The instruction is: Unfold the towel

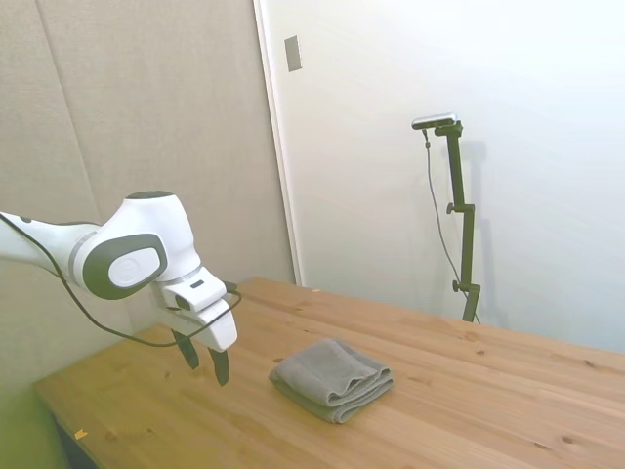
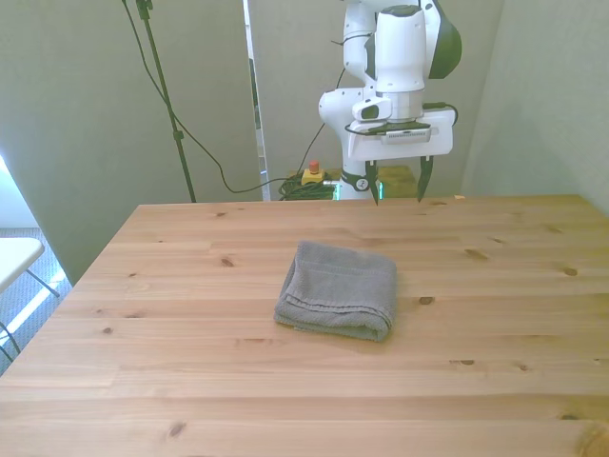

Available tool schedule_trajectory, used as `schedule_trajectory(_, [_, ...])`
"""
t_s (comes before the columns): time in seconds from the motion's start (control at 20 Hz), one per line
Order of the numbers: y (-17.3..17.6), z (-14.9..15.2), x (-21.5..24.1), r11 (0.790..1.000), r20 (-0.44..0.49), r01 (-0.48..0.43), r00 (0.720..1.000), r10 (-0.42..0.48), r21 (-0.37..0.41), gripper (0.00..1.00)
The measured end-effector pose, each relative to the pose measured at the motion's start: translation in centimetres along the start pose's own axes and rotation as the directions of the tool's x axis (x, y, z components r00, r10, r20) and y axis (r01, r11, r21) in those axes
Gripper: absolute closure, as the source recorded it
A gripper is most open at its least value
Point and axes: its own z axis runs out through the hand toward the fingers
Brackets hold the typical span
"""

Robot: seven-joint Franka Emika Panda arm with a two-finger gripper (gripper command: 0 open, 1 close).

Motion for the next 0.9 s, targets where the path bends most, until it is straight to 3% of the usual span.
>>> schedule_trajectory(0.25, [0.9,0.2,1.5,1.0,-0.002,-0.027,1.0,0.027,0.009,0.0])
schedule_trajectory(0.45, [4.5,-1.1,7.9,0.99,-0.026,-0.135,0.99,0.136,0.049,0.0])
schedule_trajectory(0.7, [10.2,-1.8,16.8,0.948,-0.001,-0.284,0.958,0.287,0.141,0.0])
schedule_trajectory(0.9, [11.8,1.0,20.3,0.917,0.07,-0.347,0.938,0.34,0.194,0.0])
